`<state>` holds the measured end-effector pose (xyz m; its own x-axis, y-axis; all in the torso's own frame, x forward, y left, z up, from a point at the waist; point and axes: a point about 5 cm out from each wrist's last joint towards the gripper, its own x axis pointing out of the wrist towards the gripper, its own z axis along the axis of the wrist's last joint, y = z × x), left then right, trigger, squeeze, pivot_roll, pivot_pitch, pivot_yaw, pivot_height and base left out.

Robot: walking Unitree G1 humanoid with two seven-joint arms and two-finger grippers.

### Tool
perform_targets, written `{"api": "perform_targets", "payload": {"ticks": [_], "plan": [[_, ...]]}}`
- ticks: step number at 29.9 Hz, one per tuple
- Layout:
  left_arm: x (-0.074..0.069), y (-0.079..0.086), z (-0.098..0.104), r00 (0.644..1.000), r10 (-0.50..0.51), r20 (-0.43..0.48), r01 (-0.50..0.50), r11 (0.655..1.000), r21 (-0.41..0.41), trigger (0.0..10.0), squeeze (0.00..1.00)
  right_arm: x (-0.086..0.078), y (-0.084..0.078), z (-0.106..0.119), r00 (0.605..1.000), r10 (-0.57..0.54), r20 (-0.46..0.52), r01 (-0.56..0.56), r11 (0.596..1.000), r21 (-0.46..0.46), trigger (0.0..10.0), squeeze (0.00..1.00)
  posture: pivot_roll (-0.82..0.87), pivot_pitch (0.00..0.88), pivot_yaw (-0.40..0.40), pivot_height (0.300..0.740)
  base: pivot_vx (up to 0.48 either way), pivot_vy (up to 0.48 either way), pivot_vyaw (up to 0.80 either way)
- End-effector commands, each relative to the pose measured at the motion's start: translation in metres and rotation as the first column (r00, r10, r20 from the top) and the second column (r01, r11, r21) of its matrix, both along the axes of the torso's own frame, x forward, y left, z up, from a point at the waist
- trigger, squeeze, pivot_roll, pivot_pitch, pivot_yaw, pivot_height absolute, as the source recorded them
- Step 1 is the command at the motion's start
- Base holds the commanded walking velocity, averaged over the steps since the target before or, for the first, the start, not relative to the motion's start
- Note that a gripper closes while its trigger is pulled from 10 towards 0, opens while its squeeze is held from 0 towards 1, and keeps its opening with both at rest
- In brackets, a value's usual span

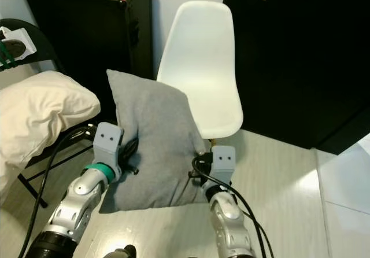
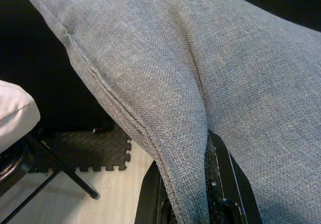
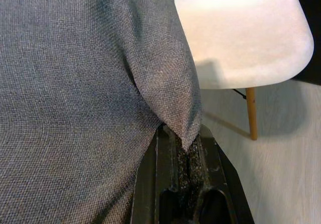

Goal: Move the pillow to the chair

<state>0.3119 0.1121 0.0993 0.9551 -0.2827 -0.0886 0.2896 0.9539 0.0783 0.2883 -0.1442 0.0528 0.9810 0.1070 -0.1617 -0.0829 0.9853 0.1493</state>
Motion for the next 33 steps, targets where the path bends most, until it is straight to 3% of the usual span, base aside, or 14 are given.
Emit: {"api": "perform_targets", "payload": {"ticks": [1,25,33], "plan": [[-0.001,0.005,0.004,0.999,0.022,0.048,-0.021,1.000,-0.002,10.0,0.00,-0.002,-0.017,-0.002,0.997,-0.077,0.003,0.077,0.997,-0.024,10.0,0.00,0.07,0.025,0.023,0.740,0.000,0.000,0.00],[-0.007,0.005,-0.008,0.999,0.003,0.053,-0.003,1.000,-0.003,10.0,0.00,-0.003,-0.015,-0.011,0.998,-0.064,-0.015,0.064,0.997,-0.031,10.0,0.00,0.08,0.005,0.006,0.740,0.000,0.000,0.00],[-0.009,0.001,-0.006,0.997,-0.026,0.071,0.028,0.999,-0.023,10.0,0.00,-0.004,-0.013,-0.012,0.999,-0.053,-0.009,0.052,0.998,-0.027,10.0,0.00,0.08,0.000,0.005,0.740,0.220,0.000,-0.75]]}}
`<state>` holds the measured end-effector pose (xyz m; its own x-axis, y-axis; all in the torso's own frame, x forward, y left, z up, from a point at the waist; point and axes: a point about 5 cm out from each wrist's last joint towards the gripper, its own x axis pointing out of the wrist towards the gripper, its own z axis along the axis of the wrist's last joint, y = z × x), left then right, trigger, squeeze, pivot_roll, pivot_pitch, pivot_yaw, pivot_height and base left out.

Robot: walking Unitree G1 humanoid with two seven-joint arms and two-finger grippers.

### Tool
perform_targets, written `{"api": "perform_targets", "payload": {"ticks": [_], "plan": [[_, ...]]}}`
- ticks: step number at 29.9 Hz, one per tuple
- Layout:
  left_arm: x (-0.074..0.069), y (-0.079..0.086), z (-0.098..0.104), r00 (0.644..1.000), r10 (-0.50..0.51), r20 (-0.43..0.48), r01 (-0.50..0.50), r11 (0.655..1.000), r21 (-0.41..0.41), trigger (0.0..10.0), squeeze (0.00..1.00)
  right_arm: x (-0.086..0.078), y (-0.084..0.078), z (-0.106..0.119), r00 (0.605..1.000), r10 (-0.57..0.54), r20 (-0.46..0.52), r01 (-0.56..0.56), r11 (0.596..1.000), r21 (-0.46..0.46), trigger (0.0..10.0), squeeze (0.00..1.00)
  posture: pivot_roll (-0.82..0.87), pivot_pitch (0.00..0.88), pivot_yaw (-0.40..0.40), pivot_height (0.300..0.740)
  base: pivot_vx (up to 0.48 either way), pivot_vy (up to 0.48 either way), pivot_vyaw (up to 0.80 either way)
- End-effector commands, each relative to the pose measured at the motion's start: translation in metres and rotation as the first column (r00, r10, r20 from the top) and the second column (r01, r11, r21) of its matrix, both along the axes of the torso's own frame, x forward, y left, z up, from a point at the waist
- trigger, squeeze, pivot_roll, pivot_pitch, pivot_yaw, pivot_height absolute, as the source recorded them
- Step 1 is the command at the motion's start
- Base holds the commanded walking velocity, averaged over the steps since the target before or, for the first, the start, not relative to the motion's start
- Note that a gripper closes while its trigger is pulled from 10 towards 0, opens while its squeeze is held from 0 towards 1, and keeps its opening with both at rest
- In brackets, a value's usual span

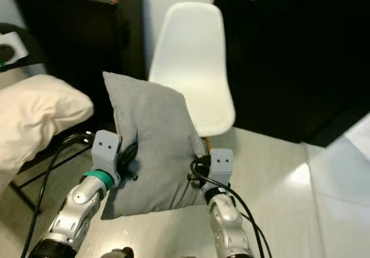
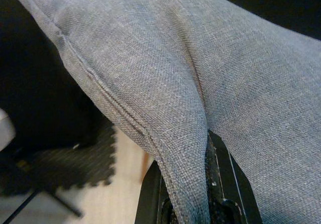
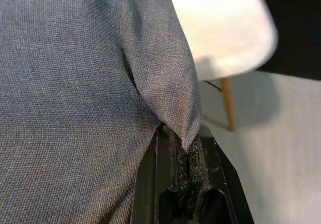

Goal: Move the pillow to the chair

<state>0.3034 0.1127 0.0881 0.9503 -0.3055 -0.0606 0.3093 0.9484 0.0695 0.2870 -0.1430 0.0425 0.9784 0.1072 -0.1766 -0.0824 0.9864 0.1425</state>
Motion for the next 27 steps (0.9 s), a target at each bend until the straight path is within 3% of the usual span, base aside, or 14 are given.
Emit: {"api": "perform_targets", "payload": {"ticks": [1,4,27], "plan": [[-0.0003,0.0003,0.0053,0.999,-0.004,0.047,0.004,1.000,-0.008,10.0,0.00,-0.0024,-0.0143,-0.0018,0.999,-0.054,0.005,0.054,0.998,-0.019,10.0,0.00,0.08,0.000,0.005,0.740,0.307,0.000,-0.80],[-0.0004,-0.0001,0.0052,0.999,-0.005,0.048,0.006,1.000,-0.009,10.0,0.00,-0.0025,-0.0141,-0.0020,0.999,-0.053,0.006,0.053,0.998,-0.019,10.0,0.00,0.08,0.000,0.005,0.740,0.307,0.000,-0.80],[0.0010,-0.0006,0.0080,0.998,-0.011,0.062,0.012,1.000,-0.019,10.0,0.00,-0.0024,-0.0166,-0.0024,0.998,-0.062,0.018,0.062,0.998,-0.022,10.0,0.00,0.08,0.010,0.011,0.740,0.304,0.000,0.00]]}}
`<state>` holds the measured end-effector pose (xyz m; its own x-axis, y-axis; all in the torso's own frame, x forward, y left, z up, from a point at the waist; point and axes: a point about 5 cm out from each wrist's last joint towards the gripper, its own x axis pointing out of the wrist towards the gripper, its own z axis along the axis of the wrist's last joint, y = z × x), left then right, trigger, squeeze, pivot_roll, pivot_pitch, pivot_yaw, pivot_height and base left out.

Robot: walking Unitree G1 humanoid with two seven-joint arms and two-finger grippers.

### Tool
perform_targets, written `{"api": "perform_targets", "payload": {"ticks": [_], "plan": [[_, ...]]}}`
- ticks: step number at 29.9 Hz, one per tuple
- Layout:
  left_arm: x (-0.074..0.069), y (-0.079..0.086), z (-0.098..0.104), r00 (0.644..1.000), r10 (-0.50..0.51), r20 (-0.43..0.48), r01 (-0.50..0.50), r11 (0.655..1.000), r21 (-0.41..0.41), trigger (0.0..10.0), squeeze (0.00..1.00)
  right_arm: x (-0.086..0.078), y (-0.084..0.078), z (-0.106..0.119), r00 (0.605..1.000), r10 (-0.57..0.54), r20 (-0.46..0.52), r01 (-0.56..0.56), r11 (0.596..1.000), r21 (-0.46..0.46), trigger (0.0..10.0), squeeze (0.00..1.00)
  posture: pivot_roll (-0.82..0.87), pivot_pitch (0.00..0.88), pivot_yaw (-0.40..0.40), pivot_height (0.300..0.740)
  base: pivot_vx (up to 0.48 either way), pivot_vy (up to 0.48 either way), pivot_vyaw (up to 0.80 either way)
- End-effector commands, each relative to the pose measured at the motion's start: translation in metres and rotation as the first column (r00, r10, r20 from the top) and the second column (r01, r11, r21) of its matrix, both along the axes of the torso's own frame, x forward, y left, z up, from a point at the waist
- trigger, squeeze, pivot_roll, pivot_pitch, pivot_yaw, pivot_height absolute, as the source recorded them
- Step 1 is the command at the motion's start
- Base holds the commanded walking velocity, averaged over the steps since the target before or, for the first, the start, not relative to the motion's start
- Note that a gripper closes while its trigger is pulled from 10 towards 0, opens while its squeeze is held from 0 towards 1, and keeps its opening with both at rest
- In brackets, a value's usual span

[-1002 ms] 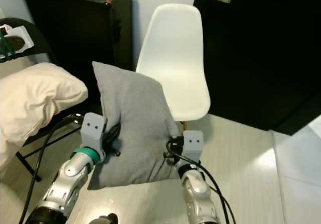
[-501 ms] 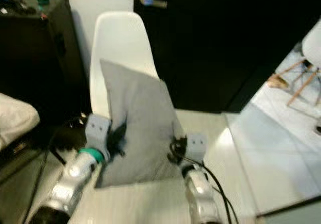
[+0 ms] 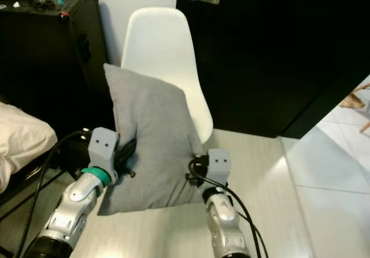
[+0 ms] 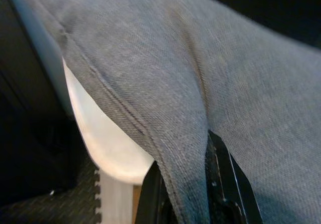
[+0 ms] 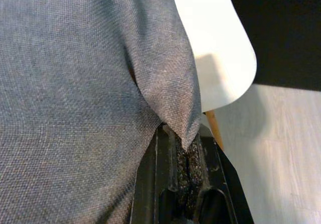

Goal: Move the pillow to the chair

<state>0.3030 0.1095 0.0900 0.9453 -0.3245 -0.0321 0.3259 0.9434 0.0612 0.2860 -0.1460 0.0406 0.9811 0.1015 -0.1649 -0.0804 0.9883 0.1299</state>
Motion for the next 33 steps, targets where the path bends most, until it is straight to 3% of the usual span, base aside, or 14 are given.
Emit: {"api": "perform_targets", "payload": {"ticks": [1,33], "plan": [[0.0012,0.0029,0.0062,0.999,0.009,0.038,-0.009,1.000,-0.004,10.0,0.00,-0.0013,-0.0137,-0.0005,0.998,-0.058,0.005,0.058,0.998,-0.011,10.0,0.00,0.08,0.010,0.011,0.740,0.300,0.000,0.00],[0.0028,0.0047,0.0065,0.999,0.003,0.036,-0.003,1.000,-0.003,10.0,0.00,-0.0015,-0.0143,-0.0049,0.998,-0.060,-0.013,0.060,0.998,-0.015,10.0,0.00,0.08,0.014,0.012,0.740,0.304,0.000,0.00]]}}
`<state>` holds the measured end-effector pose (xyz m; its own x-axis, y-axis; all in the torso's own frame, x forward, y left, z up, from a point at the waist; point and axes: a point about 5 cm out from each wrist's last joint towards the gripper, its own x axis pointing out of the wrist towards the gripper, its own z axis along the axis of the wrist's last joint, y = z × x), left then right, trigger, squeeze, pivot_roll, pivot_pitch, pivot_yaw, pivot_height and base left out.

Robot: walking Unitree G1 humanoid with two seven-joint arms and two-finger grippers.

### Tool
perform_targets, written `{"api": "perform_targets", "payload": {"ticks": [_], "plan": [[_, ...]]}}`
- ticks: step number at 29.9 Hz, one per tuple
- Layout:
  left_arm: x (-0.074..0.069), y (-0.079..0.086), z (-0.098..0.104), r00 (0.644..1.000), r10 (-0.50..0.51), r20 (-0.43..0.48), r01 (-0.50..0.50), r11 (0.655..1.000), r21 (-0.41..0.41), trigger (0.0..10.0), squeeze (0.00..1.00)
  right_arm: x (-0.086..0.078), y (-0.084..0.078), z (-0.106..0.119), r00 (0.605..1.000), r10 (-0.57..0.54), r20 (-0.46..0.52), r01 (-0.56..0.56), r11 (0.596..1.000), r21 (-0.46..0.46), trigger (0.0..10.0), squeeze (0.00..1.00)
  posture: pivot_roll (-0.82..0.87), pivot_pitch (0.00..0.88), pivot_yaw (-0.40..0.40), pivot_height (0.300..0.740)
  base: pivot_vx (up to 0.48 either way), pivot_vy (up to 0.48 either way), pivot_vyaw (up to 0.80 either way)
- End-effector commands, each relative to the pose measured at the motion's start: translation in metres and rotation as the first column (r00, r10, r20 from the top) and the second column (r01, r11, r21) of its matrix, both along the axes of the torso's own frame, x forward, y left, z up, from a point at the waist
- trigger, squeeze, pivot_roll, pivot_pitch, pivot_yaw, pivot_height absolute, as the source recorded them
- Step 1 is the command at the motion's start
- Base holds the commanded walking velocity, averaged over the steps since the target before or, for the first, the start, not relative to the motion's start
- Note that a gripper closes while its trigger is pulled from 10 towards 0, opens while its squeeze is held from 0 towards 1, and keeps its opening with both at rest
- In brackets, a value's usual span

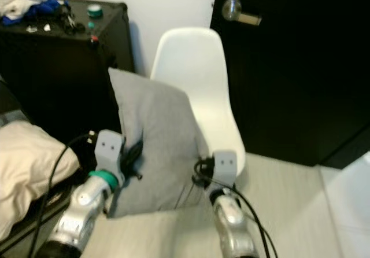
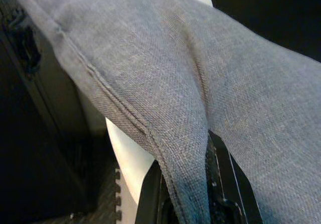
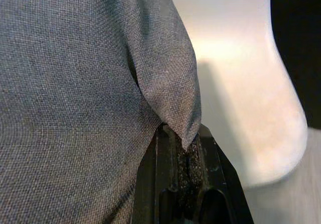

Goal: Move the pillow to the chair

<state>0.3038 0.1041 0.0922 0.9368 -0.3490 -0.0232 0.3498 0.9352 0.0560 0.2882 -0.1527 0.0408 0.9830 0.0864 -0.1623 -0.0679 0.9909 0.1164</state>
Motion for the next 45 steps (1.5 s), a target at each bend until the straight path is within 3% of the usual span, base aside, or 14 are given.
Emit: {"api": "perform_targets", "payload": {"ticks": [1,17,36,45], "plan": [[0.002,0.010,0.004,0.999,0.028,0.029,-0.028,1.000,0.004,10.0,0.00,-0.004,-0.008,-0.006,0.999,-0.048,-0.022,0.048,0.999,-0.002,10.0,0.00,0.08,0.013,0.011,0.740,0.304,0.000,0.00],[0.002,0.011,0.004,0.999,0.026,0.027,-0.027,1.000,0.009,10.0,0.00,-0.011,-0.010,-0.019,0.996,-0.048,-0.077,0.047,0.999,-0.016,10.0,0.00,0.08,0.010,0.013,0.740,0.303,0.000,0.00],[0.000,0.012,-0.003,1.000,0.026,0.002,-0.026,0.999,0.039,10.0,0.00,-0.017,-0.012,-0.029,0.992,-0.050,-0.115,0.046,0.998,-0.033,10.0,0.00,0.08,0.015,0.019,0.740,0.000,0.000,0.00],[0.000,0.011,-0.004,1.000,0.018,-0.001,-0.018,0.999,0.046,10.0,0.00,-0.018,-0.013,-0.030,0.992,-0.062,-0.112,0.059,0.998,-0.030,10.0,0.00,0.07,0.011,0.025,0.710,0.000,0.000,0.00]]}}
